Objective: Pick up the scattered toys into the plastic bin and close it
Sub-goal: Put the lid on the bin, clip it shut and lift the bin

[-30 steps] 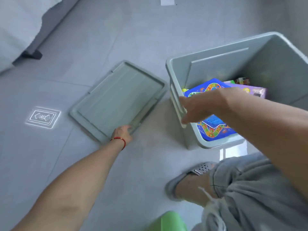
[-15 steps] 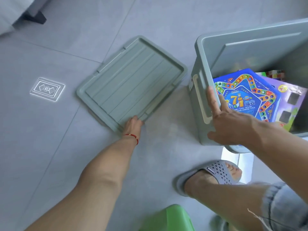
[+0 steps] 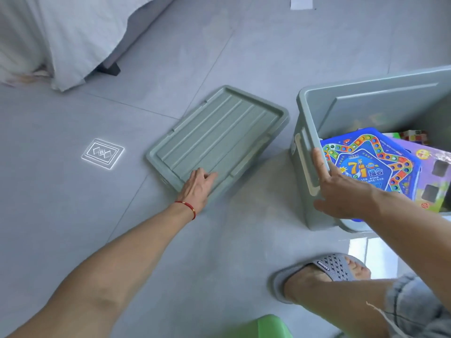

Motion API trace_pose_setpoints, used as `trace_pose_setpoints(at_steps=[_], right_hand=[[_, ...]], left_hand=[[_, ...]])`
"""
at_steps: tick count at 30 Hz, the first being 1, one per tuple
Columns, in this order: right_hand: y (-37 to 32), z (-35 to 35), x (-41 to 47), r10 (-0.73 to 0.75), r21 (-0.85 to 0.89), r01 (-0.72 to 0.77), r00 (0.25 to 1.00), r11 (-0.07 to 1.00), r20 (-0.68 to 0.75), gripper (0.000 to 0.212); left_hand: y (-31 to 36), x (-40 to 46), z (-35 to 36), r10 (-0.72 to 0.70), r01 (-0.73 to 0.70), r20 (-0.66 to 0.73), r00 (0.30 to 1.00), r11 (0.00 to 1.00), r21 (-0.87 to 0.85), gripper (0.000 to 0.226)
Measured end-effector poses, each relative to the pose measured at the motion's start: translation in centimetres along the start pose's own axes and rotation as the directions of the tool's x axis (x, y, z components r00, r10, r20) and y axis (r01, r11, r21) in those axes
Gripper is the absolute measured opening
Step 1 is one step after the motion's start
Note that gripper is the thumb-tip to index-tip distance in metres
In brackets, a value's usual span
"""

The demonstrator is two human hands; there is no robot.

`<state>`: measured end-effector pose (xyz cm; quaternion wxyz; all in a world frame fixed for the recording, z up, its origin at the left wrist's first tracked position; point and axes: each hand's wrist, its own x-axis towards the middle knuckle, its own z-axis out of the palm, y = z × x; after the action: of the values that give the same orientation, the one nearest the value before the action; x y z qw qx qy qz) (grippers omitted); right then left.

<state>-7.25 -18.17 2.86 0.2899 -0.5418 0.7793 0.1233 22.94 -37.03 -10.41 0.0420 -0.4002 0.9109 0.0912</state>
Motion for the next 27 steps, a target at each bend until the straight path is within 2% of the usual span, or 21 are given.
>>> trace_pose_setpoints(at_steps=[2, 4, 6, 8, 11, 14, 18, 24, 27], right_hand=[[0.1, -0.1, -0.8, -0.026, 0.044, 0.026, 1.000, 0.999, 0.002, 0.121], [0.3, -0.2, -1.3, -0.052, 0.013, 0.052, 0.998, 0.999, -0.020, 0.114], [0.3, -0.3, -2.0, -0.045, -0.028, 0.045, 0.999, 0.999, -0.006, 0.109], [-0.1, 0.1, -2.5, -0.046, -0.134, 0.037, 0.997, 0.990, -0.067, 0.105], [-0.8, 0.3, -2.8, -0.078, -0.263, 0.046, 0.991, 0.964, -0.111, 0.107], [-1.0, 0.9, -2.8, -0.123, -0.275, 0.088, 0.986, 0.957, -0.111, 0.111], [-1.1, 1.1, -2.9, -0.159, -0.270, 0.121, 0.980, 0.955, -0.123, 0.110], [-1.4, 0.8, -3.0, -0.168, -0.289, 0.131, 0.980, 0.948, -0.107, 0.112], [-1.4, 0.7, -3.2, -0.158, -0.271, 0.125, 0.982, 0.955, -0.104, 0.113]], left_hand=[[-0.3, -1.1, 0.2, -0.146, 0.150, 0.102, 0.984, 0.988, -0.039, 0.059], [0.2, -2.1, 0.7, -0.252, 0.261, 0.144, 0.957, 0.964, -0.046, 0.050], [1.4, -2.7, 2.0, -0.244, 0.263, 0.226, 0.943, 0.963, -0.057, 0.048], [2.3, -3.0, 3.7, -0.221, 0.244, 0.294, 0.930, 0.969, -0.043, 0.050], [3.1, -2.1, 5.5, -0.249, 0.300, 0.368, 0.896, 0.950, -0.087, 0.051], [3.6, -0.7, 7.1, -0.239, 0.306, 0.425, 0.873, 0.947, -0.096, 0.050], [3.9, 0.8, 8.6, -0.257, 0.297, 0.371, 0.893, 0.953, -0.056, 0.044], [4.4, 0.2, 8.3, -0.213, 0.166, 0.265, 0.940, 0.968, 0.190, 0.049], [4.3, -0.6, 8.0, -0.229, 0.173, 0.236, 0.944, 0.956, 0.235, 0.048]])
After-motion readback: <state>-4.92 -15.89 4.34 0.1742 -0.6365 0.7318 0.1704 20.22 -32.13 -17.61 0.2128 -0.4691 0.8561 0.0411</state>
